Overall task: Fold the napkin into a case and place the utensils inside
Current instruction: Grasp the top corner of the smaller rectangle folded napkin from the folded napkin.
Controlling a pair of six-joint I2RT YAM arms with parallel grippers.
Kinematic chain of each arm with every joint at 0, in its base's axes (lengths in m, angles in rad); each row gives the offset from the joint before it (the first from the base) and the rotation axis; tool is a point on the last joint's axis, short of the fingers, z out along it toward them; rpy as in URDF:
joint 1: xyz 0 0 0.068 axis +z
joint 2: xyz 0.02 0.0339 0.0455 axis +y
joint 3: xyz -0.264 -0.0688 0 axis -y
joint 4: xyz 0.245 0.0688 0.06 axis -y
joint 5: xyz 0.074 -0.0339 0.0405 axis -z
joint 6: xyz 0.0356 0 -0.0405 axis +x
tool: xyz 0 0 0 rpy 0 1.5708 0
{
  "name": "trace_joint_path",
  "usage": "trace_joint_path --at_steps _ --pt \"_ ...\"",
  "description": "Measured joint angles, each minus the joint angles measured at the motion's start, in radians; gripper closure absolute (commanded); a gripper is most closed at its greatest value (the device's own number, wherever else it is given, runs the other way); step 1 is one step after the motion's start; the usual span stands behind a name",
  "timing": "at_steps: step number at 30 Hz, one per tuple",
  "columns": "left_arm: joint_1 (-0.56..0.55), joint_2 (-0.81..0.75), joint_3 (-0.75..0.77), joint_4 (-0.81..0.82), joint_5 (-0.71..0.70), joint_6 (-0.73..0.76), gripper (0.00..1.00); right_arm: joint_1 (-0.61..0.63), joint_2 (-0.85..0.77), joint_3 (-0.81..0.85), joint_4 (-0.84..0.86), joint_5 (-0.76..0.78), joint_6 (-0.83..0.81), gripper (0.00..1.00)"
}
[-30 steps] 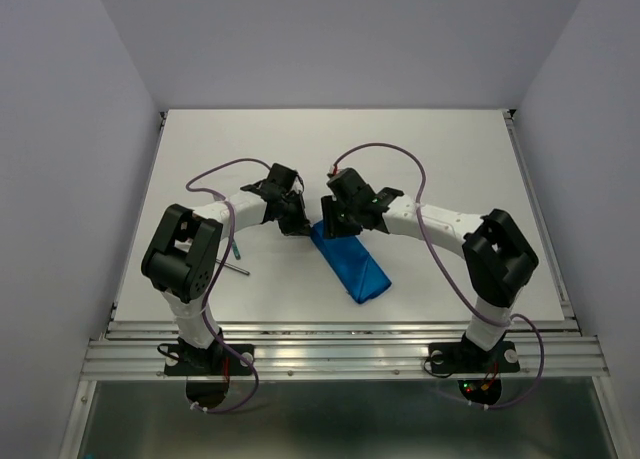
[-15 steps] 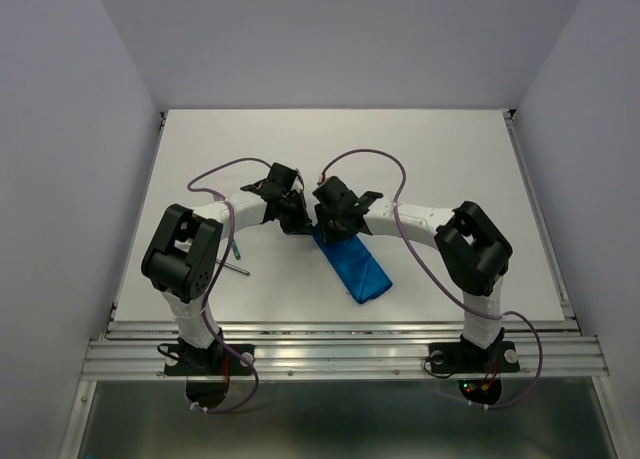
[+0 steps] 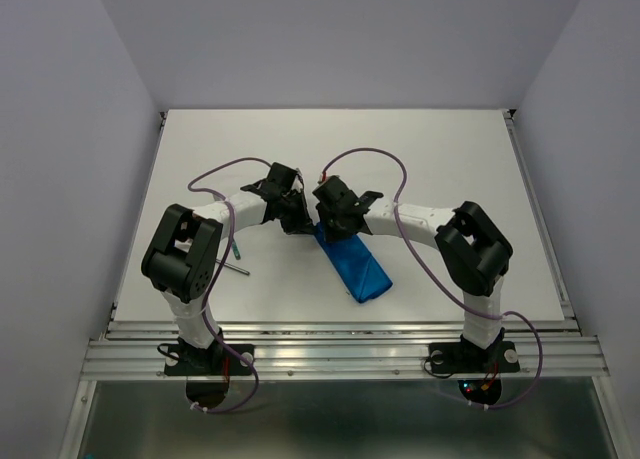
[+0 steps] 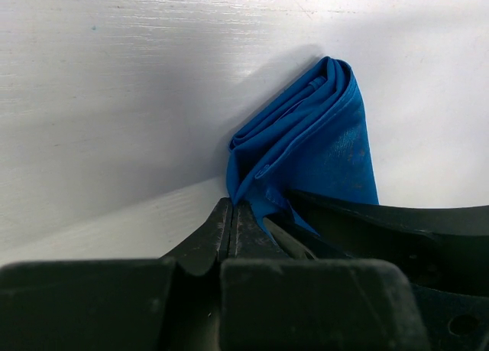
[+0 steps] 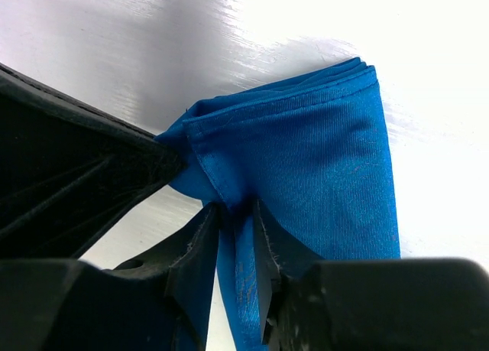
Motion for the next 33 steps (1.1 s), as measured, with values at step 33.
trace_joint_path --at_steps 33 --pt "0.0 0.0 0.0 0.0 0.0 0.0 1.0 0.0 -0.014 0.032 0.003 0.011 0.026 0.72"
